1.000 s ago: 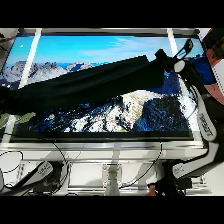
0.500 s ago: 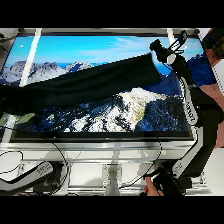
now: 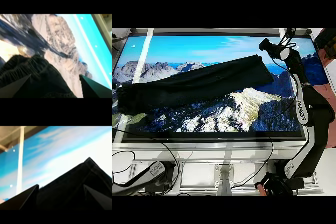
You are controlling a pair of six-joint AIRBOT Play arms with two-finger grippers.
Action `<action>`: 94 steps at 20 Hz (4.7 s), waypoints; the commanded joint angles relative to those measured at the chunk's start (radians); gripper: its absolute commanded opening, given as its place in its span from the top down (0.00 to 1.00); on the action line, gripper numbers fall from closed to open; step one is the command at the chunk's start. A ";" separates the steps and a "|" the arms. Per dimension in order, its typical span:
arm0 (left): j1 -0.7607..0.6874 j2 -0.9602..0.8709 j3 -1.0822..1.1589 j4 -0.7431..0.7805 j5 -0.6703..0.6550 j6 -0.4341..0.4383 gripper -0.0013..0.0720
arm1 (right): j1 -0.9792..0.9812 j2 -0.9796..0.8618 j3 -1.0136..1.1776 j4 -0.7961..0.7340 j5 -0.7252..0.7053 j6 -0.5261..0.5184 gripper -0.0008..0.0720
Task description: Fold the clothes and pants, and hang the long-sleeved shirts on hangers.
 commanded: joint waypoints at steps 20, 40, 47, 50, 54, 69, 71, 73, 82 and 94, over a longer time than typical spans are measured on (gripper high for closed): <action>0.386 -0.109 -0.088 -0.047 -0.697 -0.029 0.02 | -0.019 -0.001 0.008 -0.023 0.402 -0.022 0.14; 0.150 -0.484 0.073 -0.655 -0.480 0.581 0.03 | -0.111 -0.020 -0.003 -0.104 0.632 0.084 0.14; 0.135 -0.484 0.081 -0.655 -0.476 0.615 0.03 | -0.163 -0.021 -0.179 -0.003 0.654 0.058 0.14; 0.135 -0.484 0.081 -0.655 -0.476 0.615 0.03 | -0.163 -0.034 -0.199 0.085 0.486 0.074 0.35; 0.135 -0.484 0.082 -0.655 -0.476 0.615 0.03 | -0.163 -0.093 -0.199 0.167 0.402 0.113 0.27; 0.089 -0.484 0.084 -0.655 -0.408 0.633 0.69 | -0.098 -0.141 -0.195 0.312 0.120 0.089 0.79; 0.080 -0.483 0.105 -0.655 -0.410 0.637 0.92 | -0.098 -0.136 -0.184 0.309 0.090 0.075 0.96; 0.080 -0.481 0.158 -0.655 -0.468 0.637 0.92 | -0.101 -0.130 -0.135 0.306 0.101 0.040 0.96; 0.082 -0.282 0.327 -0.285 -0.556 0.271 0.93 | -0.101 0.024 0.095 -0.135 0.469 0.037 0.97; 0.074 -0.205 0.272 0.335 -0.822 0.021 0.93 | -0.091 0.261 -0.302 -0.355 0.802 -0.046 0.97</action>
